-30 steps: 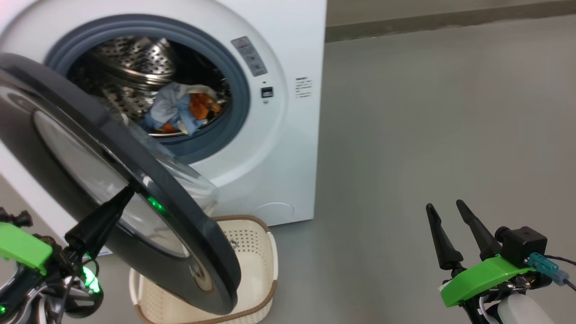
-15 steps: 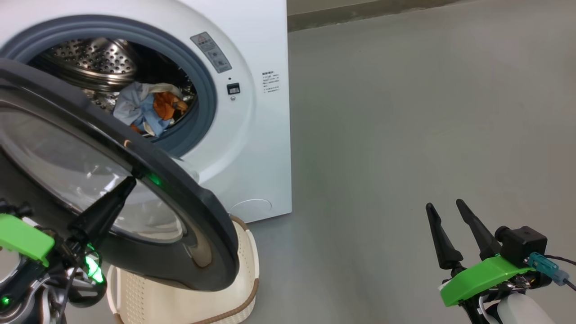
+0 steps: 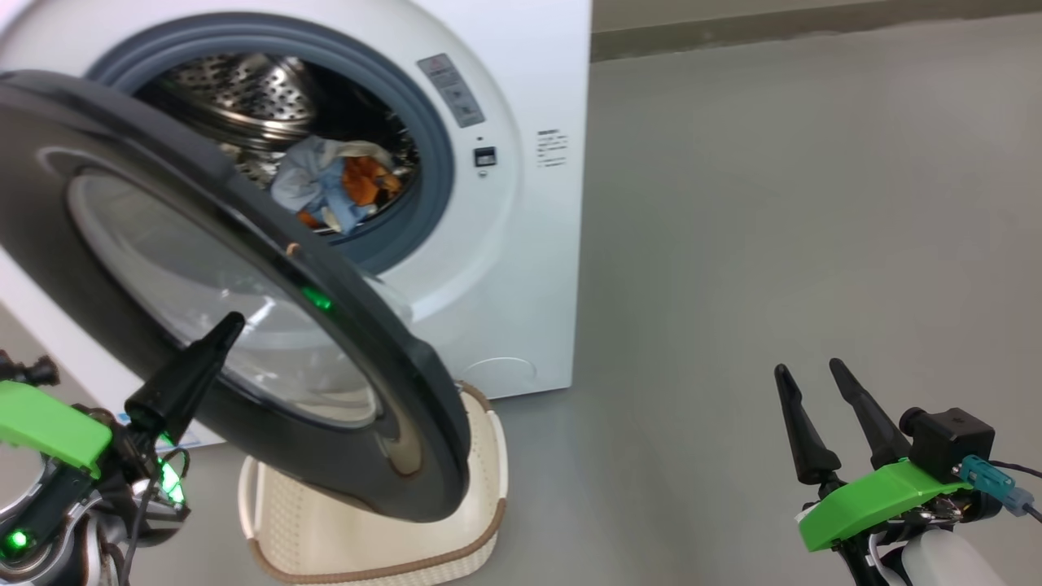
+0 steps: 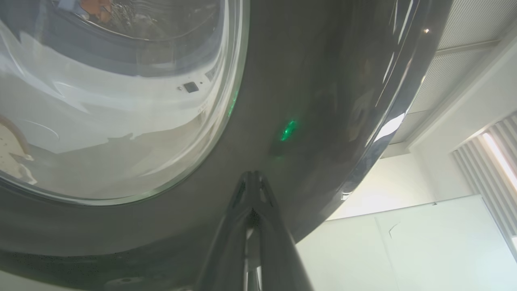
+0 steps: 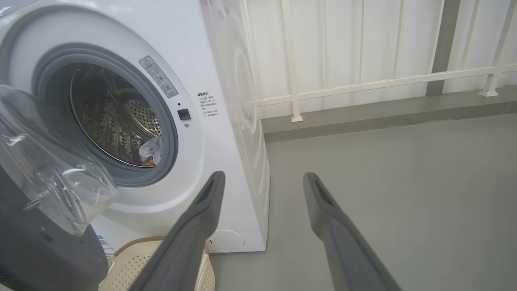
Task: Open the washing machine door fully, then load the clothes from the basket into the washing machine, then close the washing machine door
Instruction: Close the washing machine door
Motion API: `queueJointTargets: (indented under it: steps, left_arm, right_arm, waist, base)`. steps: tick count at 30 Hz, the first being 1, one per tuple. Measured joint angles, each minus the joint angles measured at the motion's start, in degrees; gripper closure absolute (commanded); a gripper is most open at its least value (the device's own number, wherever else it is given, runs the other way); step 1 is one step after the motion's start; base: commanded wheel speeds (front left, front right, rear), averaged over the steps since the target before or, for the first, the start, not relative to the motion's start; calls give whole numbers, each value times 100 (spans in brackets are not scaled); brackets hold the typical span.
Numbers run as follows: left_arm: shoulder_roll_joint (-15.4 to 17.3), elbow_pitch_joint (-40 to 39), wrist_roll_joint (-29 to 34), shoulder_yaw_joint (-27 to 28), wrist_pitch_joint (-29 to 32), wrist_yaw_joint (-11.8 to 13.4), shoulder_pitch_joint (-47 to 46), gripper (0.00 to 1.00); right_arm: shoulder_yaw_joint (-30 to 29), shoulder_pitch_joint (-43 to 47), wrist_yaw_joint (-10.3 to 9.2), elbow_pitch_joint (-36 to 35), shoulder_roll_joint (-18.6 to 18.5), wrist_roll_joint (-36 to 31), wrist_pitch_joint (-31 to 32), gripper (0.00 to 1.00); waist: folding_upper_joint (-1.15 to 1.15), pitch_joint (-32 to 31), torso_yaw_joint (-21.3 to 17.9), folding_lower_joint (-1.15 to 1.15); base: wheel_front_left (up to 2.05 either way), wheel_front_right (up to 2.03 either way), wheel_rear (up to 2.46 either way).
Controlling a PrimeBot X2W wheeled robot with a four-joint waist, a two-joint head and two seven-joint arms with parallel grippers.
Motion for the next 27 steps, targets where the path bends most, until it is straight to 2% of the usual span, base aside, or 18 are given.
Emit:
queueJointTargets:
  steps: [1,2,6,9,17,27]
  left_arm:
    - [20,0,90,-8,-22,-46,0,27]
    - [47,0,146,-19,-57,-93,1,0]
    - [188,-24,523,-46,-302,-310,15,0]
    - [382,-41,995,-63,-633,-608,105,0]
    - [414,52,1827,-3,-1613,-1139,392,0]
    - [460,349,3400,-333,-3427,-1602,859,0]
  right_arm:
    - [-13,0,0,0,1,0,0,0]
    - [-27,0,0,0,2,0,0,0]
    - [-57,0,0,-1,3,0,0,0]
    - [-63,0,0,-2,5,0,0,0]
    - [-81,1,0,-11,5,0,0,0]
    - [-73,1,0,-26,-16,0,0,0]
  waist:
    - [0,-6,45,0]
    - [0,-12,88,0]
    - [0,-37,253,0]
    - [0,-50,354,0]
    - [0,-51,509,0]
    - [0,-35,516,0]
  base:
    - [0,0,0]
    - [0,0,0]
    - [0,0,0]
    - [0,0,0]
    - [0,0,0]
    - [0,0,0]
